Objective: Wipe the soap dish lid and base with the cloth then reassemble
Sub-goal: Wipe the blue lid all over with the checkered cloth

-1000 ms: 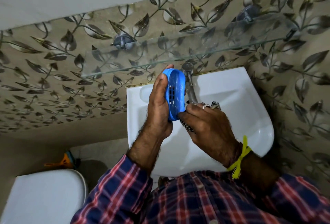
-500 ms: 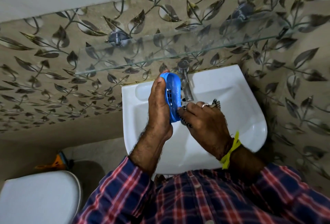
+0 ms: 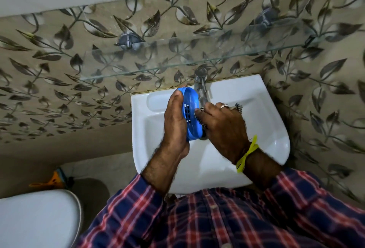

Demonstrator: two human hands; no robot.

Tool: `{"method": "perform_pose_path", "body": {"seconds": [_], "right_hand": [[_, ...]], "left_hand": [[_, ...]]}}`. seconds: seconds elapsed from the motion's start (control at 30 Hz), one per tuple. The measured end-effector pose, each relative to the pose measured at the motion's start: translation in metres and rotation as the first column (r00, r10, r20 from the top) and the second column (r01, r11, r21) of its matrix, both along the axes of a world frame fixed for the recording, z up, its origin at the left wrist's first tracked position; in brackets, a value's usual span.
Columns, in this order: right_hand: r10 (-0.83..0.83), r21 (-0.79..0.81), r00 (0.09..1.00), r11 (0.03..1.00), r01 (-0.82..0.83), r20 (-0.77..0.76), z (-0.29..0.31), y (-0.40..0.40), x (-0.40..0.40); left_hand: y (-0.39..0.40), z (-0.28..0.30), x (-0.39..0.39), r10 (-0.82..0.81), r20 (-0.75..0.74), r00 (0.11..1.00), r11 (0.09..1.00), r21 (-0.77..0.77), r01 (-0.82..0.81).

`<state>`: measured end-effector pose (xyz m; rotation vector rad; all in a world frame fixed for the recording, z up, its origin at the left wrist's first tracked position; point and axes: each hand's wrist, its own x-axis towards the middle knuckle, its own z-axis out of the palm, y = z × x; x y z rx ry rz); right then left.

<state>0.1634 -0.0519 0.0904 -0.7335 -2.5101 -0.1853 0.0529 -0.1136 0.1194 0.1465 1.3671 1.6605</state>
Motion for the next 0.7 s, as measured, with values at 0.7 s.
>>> {"method": "perform_pose_path", "body": {"seconds": [0.7], "right_hand": [[0.136,0.147,0.986,0.978,-0.149,0.096,-0.019,0.040,0.002]], "left_hand": [[-0.006,-0.012,-0.005,-0.177,0.185,0.967,0.977,-0.087,0.195]]}}
